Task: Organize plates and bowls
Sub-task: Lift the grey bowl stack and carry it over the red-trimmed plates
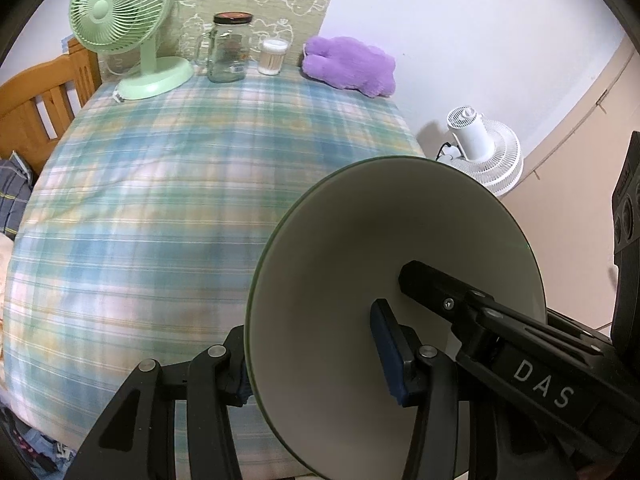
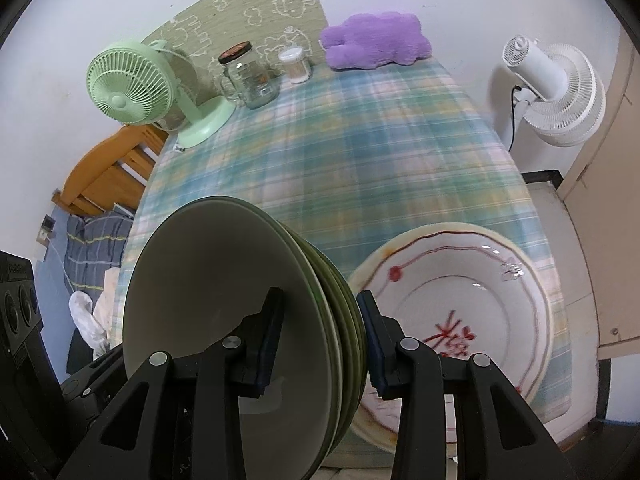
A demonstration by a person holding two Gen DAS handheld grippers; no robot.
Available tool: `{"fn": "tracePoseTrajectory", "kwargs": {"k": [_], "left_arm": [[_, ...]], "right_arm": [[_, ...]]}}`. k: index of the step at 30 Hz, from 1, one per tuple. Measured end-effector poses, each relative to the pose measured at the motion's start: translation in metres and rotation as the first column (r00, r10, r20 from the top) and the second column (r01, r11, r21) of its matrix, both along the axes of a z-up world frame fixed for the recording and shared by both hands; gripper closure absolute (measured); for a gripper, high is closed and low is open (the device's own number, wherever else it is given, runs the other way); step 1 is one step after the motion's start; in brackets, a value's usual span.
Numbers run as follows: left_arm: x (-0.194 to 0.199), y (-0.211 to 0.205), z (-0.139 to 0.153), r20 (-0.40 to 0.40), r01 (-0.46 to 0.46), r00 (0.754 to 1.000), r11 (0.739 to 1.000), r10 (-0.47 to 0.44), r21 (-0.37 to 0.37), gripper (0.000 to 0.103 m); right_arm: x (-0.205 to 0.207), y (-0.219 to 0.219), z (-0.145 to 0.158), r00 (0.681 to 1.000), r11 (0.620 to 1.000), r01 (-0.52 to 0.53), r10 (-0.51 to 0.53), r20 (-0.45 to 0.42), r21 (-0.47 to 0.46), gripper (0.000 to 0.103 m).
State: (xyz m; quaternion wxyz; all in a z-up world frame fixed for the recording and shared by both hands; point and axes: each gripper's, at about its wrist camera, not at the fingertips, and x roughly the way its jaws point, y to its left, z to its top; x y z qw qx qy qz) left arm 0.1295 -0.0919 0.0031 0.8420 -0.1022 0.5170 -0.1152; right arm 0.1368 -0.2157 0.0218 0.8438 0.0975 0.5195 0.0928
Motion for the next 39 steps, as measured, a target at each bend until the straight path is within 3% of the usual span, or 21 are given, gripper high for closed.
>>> {"fn": "tracePoseTrajectory", "kwargs": {"k": [18, 39], "left_arm": [[-0.003, -0.083, -0.019, -0.05, -0.03, 0.998, 0.999, 0.028, -0.044, 0.054], [-0.001, -0.114, -0.047, -0.115, -0.085, 0.99, 0.995, 0.08, -0.046, 0.054]], "right_arm": [[0.004, -0.087, -0.012, 0.999, 0.999, -0.021, 0.019, -0.044, -0.044, 0.062], [0.011, -0.12, -0.043, 0.992, 0.997, -0.057, 0.049, -0.119, -0.061, 0.062]]}}
